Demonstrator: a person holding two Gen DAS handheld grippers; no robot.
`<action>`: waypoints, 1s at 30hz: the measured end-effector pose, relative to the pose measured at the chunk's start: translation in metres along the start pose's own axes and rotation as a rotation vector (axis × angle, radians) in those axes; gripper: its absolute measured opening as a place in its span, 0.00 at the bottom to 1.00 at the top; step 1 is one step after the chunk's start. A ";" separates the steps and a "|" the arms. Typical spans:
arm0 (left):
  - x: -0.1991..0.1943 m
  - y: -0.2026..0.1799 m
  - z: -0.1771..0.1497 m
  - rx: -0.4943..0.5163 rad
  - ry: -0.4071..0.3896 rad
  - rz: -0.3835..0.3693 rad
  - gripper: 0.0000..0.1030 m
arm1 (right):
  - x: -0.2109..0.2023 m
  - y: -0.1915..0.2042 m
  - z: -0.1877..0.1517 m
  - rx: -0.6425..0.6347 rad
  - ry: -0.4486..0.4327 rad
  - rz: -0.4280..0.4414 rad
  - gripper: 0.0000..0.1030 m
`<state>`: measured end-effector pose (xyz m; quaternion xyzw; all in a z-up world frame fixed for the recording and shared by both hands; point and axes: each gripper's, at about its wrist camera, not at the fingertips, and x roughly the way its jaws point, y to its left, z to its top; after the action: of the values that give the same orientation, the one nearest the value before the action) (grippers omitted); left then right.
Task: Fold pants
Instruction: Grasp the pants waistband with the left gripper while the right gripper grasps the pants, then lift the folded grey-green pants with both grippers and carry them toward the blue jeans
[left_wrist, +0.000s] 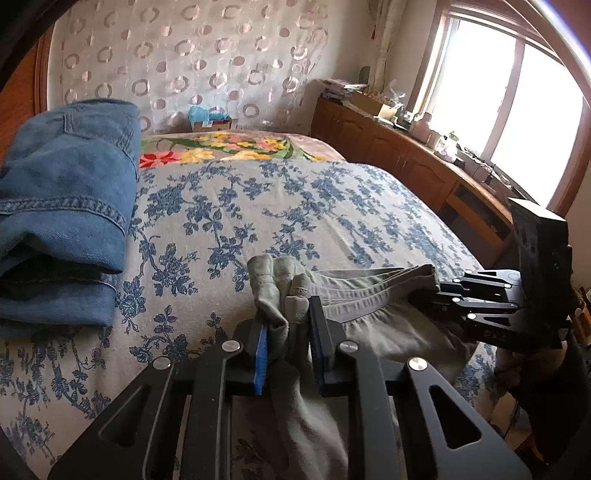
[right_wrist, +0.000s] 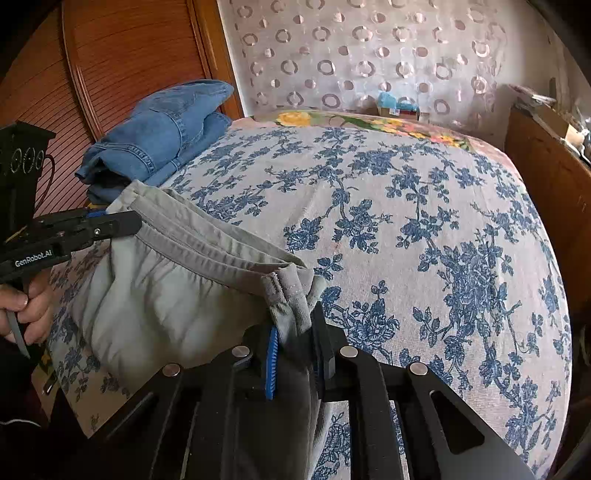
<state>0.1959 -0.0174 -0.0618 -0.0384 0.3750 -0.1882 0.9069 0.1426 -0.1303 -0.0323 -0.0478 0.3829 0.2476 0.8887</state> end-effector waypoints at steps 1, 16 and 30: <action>-0.004 -0.002 0.000 0.005 -0.009 0.001 0.19 | -0.004 0.001 0.000 -0.001 -0.013 -0.001 0.14; -0.064 -0.033 0.005 0.051 -0.134 0.005 0.18 | -0.075 0.015 -0.013 0.009 -0.172 -0.006 0.13; -0.115 -0.053 0.002 0.087 -0.226 0.029 0.18 | -0.134 0.035 -0.027 -0.029 -0.261 -0.018 0.13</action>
<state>0.1063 -0.0238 0.0273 -0.0148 0.2623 -0.1856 0.9469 0.0297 -0.1610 0.0463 -0.0314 0.2601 0.2494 0.9323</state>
